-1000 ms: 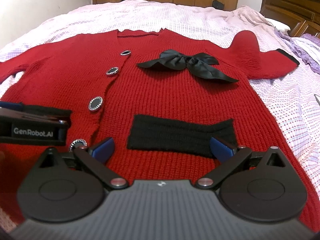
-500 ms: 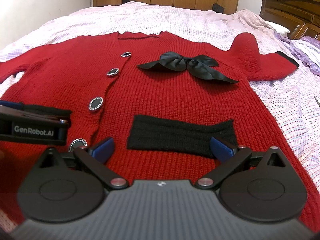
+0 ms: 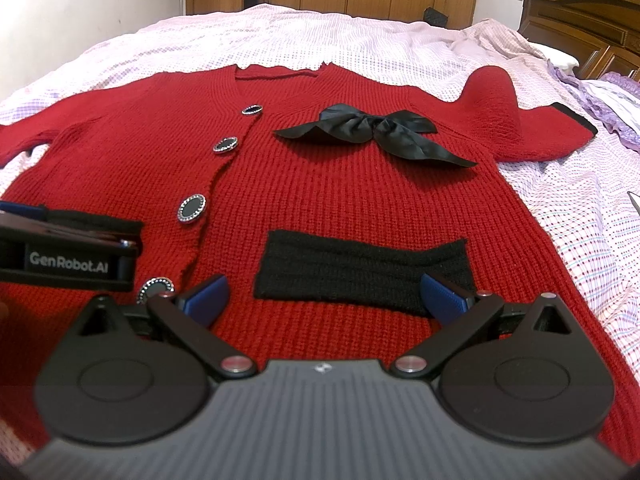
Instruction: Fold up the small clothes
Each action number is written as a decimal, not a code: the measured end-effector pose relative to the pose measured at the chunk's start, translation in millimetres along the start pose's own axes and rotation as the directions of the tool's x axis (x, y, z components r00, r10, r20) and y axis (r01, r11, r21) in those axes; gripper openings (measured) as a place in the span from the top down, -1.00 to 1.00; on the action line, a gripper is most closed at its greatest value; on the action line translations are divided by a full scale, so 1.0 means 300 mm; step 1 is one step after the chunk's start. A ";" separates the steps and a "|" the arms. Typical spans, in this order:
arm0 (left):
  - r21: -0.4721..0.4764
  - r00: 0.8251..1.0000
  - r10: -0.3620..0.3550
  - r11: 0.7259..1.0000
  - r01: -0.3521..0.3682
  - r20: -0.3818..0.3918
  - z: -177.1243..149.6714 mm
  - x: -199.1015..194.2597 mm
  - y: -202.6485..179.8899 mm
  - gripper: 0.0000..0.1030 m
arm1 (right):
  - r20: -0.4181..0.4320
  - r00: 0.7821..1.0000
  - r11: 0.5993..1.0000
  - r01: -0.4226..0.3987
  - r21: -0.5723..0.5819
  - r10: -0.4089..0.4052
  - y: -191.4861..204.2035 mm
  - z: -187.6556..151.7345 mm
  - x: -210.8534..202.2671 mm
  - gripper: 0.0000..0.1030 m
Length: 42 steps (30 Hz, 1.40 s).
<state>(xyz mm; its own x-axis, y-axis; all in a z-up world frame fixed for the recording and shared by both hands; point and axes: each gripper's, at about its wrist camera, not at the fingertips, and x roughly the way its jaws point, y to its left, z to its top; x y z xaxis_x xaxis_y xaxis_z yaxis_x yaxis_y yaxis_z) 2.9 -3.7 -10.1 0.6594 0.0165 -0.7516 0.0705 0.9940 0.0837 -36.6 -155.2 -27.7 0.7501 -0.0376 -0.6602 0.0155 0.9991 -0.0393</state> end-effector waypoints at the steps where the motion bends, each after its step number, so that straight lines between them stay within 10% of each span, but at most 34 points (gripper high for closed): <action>1: 0.000 1.000 0.000 1.000 0.000 0.000 0.000 0.000 0.000 -1.00 | 0.000 1.000 1.000 0.000 0.000 0.000 0.000 0.000 0.000 -1.00; 42: -0.003 0.999 -0.031 1.000 0.031 -0.005 0.013 -0.012 0.023 -1.00 | -0.022 0.998 0.998 -0.061 -0.001 0.061 -0.038 0.037 -0.015 -1.00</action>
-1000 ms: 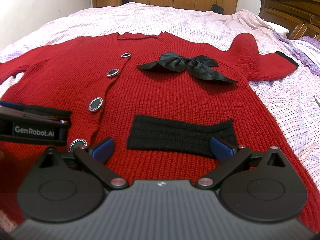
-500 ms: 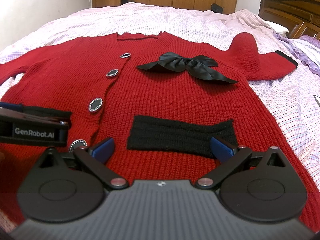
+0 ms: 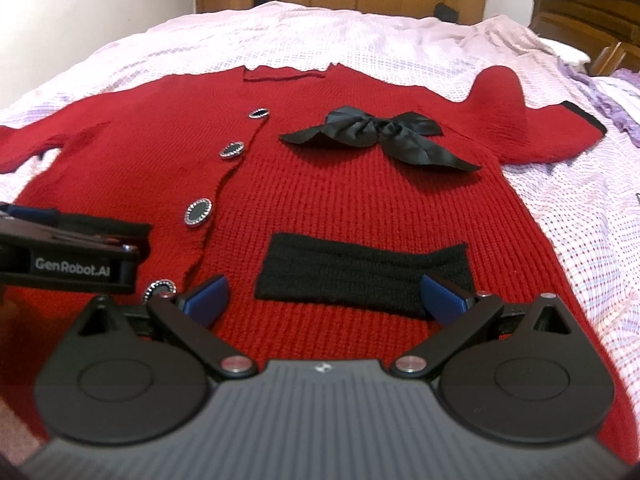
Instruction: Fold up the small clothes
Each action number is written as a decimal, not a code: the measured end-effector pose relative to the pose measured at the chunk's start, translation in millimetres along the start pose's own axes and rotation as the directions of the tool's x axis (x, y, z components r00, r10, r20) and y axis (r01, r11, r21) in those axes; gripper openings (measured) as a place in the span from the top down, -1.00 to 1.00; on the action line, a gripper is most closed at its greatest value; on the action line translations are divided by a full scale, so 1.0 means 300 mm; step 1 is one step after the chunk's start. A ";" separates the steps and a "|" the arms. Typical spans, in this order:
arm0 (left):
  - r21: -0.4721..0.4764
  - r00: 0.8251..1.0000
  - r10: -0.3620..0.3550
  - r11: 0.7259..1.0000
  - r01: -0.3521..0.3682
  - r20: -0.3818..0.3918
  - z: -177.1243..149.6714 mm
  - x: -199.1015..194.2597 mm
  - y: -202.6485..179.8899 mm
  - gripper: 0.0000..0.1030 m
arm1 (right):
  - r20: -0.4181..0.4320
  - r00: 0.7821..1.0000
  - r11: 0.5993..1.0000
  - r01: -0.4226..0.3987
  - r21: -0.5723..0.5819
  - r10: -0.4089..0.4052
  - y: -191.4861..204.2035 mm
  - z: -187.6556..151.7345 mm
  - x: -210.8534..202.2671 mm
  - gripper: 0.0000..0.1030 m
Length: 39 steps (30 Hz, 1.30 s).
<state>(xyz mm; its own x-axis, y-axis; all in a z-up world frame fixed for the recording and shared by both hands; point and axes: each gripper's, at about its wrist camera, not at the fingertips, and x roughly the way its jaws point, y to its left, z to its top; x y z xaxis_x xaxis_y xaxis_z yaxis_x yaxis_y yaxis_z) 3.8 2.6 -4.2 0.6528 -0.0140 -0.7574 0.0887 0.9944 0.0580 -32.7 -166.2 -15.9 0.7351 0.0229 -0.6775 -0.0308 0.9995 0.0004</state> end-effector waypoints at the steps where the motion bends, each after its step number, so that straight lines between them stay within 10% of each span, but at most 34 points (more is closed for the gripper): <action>1: -0.005 1.000 -0.009 1.000 0.009 -0.002 0.005 -0.008 0.004 -1.00 | -0.003 1.000 1.000 -0.016 0.001 0.016 -0.008 0.008 -0.006 -1.00; 19: 0.019 0.998 -0.028 0.999 0.027 0.053 0.206 -0.083 -0.047 -1.00 | 0.106 0.986 0.990 -0.135 0.040 0.130 -0.294 0.178 -0.070 -1.00; 39: 0.026 0.999 0.021 0.999 -0.020 -0.030 0.286 0.121 -0.201 -1.00 | 0.115 0.984 0.961 0.105 0.254 -0.138 -0.930 0.358 0.250 -1.00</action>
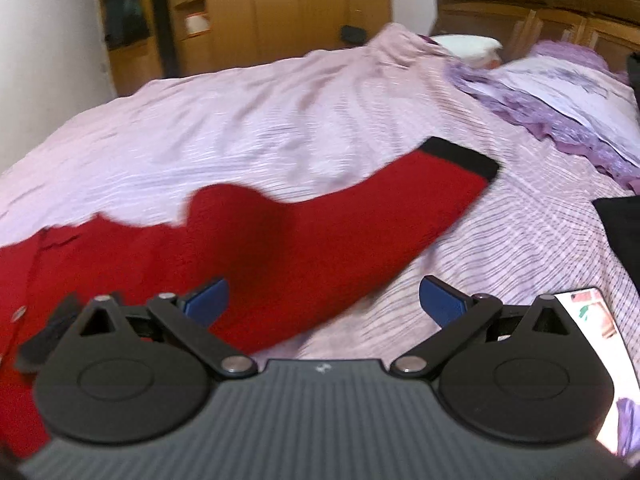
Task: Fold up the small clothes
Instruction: 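Move the right tool to the black-cuffed sleeve and grasp it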
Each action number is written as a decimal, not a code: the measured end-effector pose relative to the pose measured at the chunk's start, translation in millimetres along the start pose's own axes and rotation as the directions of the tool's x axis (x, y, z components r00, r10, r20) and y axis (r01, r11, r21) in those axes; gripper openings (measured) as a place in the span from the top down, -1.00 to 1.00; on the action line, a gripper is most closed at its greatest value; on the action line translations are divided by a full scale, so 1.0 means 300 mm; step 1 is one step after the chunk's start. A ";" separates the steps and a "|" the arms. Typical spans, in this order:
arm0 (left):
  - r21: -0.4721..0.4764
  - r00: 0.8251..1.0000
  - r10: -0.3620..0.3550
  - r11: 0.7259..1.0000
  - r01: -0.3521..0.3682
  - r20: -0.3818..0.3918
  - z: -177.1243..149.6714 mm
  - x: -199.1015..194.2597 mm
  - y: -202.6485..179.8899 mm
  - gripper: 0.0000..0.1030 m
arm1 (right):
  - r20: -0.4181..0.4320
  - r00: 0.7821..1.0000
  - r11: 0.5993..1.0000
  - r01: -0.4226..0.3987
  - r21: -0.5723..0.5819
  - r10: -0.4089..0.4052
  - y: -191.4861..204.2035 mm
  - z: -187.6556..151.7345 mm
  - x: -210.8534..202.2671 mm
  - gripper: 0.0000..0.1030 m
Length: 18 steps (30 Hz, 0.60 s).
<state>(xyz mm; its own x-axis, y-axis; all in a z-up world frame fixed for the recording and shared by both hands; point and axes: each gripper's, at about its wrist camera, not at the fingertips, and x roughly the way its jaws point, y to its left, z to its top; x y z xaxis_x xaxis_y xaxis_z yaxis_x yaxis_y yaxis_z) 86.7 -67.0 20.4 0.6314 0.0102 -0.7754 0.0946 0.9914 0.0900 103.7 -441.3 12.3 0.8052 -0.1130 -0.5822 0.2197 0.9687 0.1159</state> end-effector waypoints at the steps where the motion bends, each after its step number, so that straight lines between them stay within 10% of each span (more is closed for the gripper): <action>1: 0.000 1.000 0.002 1.000 -0.002 -0.008 -0.003 0.010 -0.003 -1.00 | -0.003 1.000 1.000 0.016 0.016 -0.016 -0.025 0.011 0.033 -1.00; 18: 0.018 0.998 0.042 0.999 -0.042 -0.045 -0.040 0.086 -0.036 -1.00 | 0.020 0.997 0.970 0.064 0.234 -0.070 -0.230 0.109 0.372 -0.85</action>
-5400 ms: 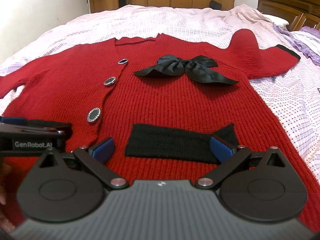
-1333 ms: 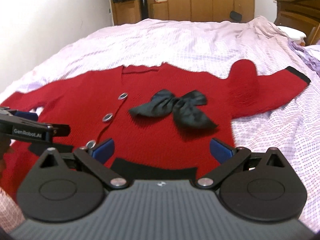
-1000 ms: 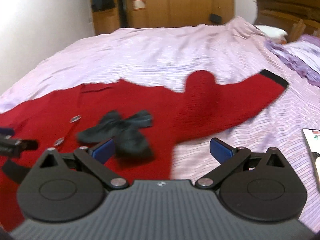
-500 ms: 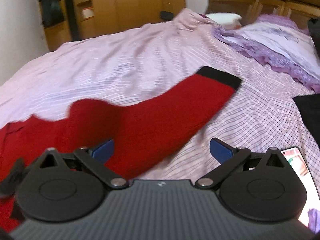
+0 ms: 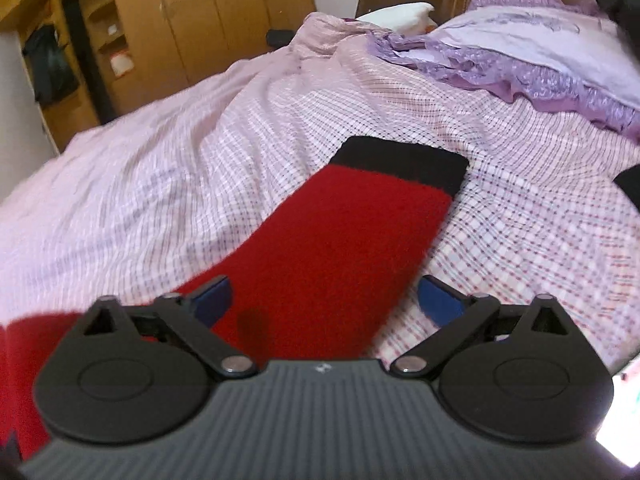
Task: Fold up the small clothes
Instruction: 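Move the right tool to the black-cuffed sleeve and grasp it, then lift the sleeve with the right tool, lay it across the body, open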
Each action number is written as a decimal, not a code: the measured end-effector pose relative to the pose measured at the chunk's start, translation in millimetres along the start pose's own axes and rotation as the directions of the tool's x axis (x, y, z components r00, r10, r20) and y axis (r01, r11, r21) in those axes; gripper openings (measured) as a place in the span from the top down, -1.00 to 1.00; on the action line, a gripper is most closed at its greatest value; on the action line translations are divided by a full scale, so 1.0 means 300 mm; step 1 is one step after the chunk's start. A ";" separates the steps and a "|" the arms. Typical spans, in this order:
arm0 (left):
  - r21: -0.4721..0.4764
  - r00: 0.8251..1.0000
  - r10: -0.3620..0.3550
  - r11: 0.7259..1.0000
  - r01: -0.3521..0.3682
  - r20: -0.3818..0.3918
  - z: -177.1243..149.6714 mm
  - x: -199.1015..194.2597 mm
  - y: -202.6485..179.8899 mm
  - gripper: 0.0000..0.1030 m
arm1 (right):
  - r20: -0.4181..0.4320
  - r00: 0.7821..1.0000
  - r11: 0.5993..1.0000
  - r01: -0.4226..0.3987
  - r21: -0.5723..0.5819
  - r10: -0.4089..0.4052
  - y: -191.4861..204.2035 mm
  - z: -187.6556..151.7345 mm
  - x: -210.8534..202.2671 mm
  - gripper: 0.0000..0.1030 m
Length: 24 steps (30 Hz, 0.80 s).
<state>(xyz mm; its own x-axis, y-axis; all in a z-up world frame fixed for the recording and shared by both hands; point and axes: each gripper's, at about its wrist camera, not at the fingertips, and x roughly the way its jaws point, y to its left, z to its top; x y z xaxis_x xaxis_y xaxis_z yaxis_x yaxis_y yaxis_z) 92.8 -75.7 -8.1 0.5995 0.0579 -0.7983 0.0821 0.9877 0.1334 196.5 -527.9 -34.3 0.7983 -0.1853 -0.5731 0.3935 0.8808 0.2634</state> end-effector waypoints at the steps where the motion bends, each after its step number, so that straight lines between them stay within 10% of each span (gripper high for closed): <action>1: 0.000 1.000 0.000 1.000 0.000 0.000 -0.001 0.001 0.000 -1.00 | 0.005 1.000 1.000 -0.011 0.015 0.011 -0.006 0.002 0.006 -0.70; 7: 0.012 1.000 0.004 1.000 -0.004 0.018 -0.012 0.000 -0.006 -1.00 | -0.008 0.996 0.986 -0.085 0.145 0.087 -0.061 0.018 -0.005 0.60; 24: 0.033 0.998 -0.036 0.999 0.034 0.051 -0.010 -0.062 0.033 -1.00 | 0.203 0.977 0.996 -0.080 0.049 0.069 -0.041 0.009 -0.547 0.70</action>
<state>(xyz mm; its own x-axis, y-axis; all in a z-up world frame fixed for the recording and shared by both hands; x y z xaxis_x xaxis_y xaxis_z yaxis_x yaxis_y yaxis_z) 80.0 -66.7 6.3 0.6356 0.0149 -0.7719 0.1288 0.9837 0.1251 62.0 -509.5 58.5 0.8993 -0.2086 -0.3844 0.3499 0.8705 0.3462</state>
